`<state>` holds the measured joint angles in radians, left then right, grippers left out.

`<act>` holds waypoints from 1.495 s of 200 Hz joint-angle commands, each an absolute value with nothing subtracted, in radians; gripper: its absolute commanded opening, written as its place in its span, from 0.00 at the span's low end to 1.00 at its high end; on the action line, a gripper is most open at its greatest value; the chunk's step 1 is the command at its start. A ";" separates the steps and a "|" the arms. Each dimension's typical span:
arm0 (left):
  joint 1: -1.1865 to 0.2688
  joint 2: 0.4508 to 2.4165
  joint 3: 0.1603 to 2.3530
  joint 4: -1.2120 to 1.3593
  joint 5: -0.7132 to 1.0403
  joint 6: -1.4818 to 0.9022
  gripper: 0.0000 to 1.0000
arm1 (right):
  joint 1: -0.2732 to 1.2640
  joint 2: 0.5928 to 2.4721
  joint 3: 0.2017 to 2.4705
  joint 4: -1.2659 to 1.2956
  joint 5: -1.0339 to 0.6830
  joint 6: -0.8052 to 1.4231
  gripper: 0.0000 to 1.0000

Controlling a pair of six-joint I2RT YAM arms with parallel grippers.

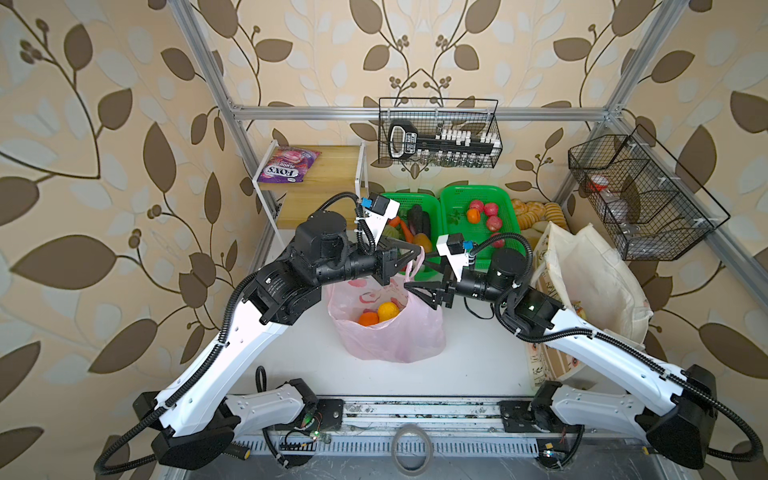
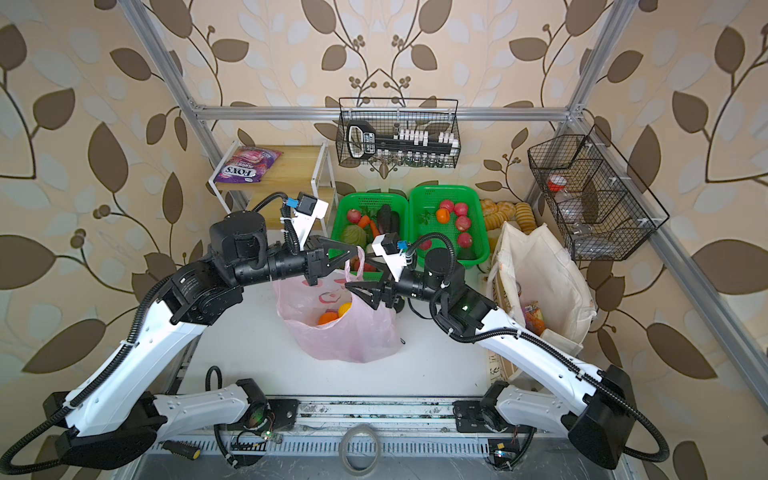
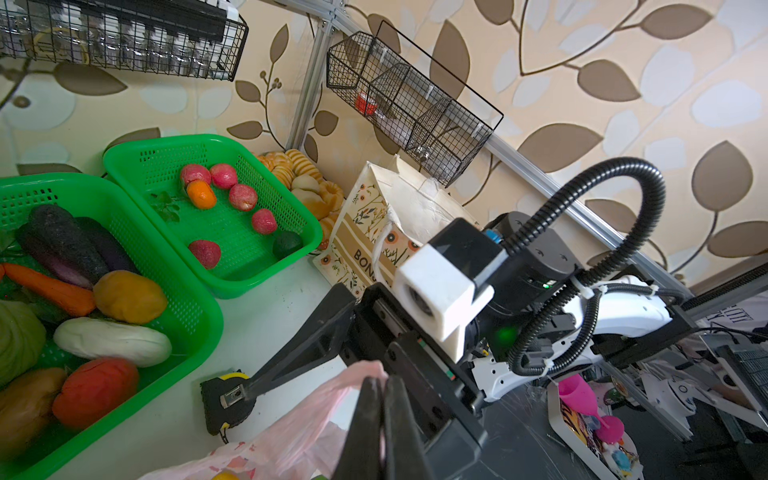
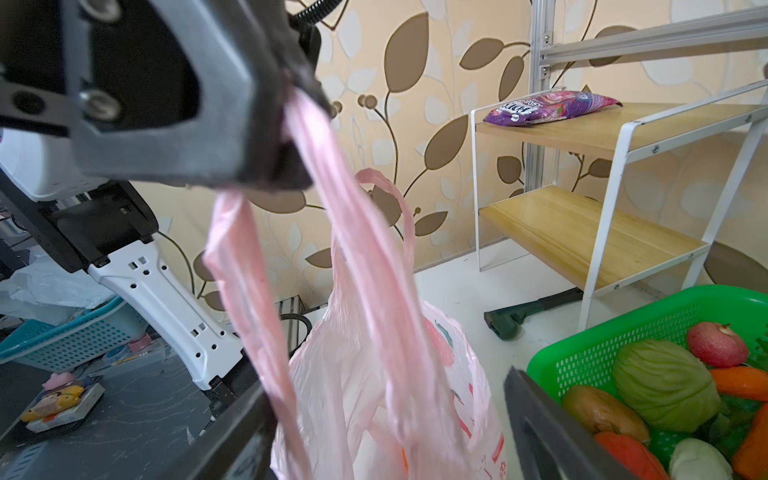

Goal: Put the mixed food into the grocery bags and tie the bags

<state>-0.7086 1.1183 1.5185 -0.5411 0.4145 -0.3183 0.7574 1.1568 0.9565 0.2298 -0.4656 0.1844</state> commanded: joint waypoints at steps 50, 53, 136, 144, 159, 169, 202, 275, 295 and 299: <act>-0.719 1.106 1.502 -0.471 0.334 -0.364 0.00 | 0.835 1.152 0.901 0.350 -0.341 0.252 0.45; -0.719 1.106 1.502 -0.471 0.334 -0.365 0.00 | 0.837 1.149 0.895 0.355 -0.330 0.254 0.43; -0.719 1.097 1.490 -0.463 0.342 -0.376 0.00 | 0.842 1.140 0.867 0.399 -0.407 0.273 0.29; -0.719 1.095 1.490 -0.464 0.341 -0.376 0.00 | 0.842 1.138 0.867 0.398 -0.408 0.272 0.26; -0.719 1.089 1.485 -0.463 0.334 -0.377 0.00 | 0.841 1.134 0.863 0.393 -0.403 0.264 0.21; -0.719 1.085 1.483 -0.463 0.329 -0.375 0.00 | 0.838 1.132 0.860 0.394 -0.405 0.264 0.12; -0.719 1.080 1.491 -0.499 0.278 -0.359 0.22 | 0.833 1.132 0.859 0.397 -0.395 0.280 0.00; -0.719 0.964 1.545 -0.848 -0.183 -0.278 0.69 | 0.833 1.133 0.860 0.350 -0.307 0.327 0.00; -0.719 0.939 1.534 -0.973 -0.338 -0.289 0.73 | 0.833 1.133 0.861 0.345 -0.302 0.329 0.00; -0.719 0.939 1.534 -0.994 -0.360 -0.293 0.74 | 0.833 1.133 0.861 0.346 -0.302 0.331 0.00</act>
